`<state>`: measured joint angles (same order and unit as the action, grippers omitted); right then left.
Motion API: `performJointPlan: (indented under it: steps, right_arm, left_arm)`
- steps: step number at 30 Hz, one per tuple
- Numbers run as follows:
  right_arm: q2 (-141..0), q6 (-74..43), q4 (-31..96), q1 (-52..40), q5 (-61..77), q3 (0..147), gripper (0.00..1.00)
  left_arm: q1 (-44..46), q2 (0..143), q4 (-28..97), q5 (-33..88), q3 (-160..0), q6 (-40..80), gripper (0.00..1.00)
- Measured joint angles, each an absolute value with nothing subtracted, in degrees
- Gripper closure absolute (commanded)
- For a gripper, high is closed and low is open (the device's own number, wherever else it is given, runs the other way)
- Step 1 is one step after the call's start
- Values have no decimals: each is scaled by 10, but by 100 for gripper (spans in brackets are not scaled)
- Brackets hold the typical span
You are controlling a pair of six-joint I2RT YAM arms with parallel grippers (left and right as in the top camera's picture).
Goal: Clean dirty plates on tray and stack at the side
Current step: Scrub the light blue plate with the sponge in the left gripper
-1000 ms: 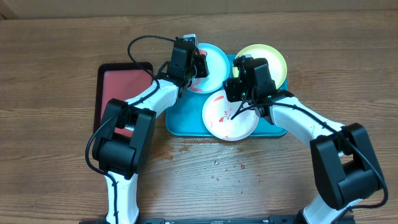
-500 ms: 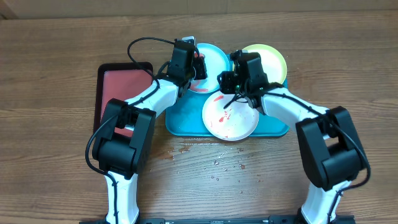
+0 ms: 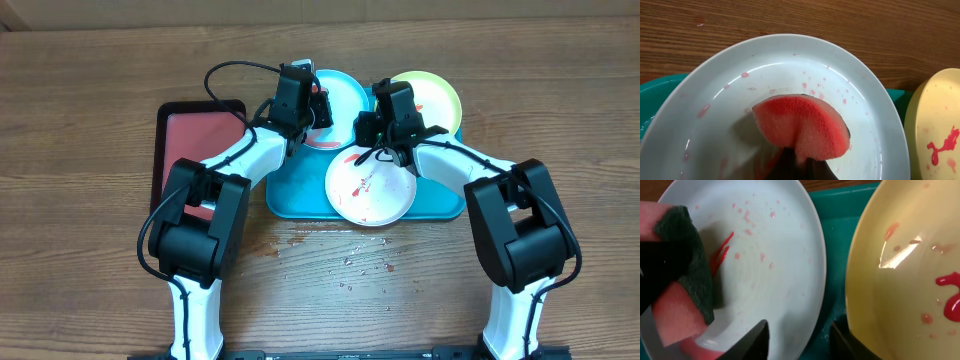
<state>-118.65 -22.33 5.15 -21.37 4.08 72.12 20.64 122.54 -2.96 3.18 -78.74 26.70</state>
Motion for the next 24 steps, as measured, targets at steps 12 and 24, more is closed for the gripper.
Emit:
performJointPlan:
  steps: [12, 24]
  right_arm:
    - [-1206, -255, 12, -214, 37, 724, 96]
    - [-1208, -255, 17, -230, 41, 725, 96]
  left_arm:
    - [206, 1225, -8, 34, -788, 276, 96]
    - [206, 1222, 67, 20, -791, 271, 96]
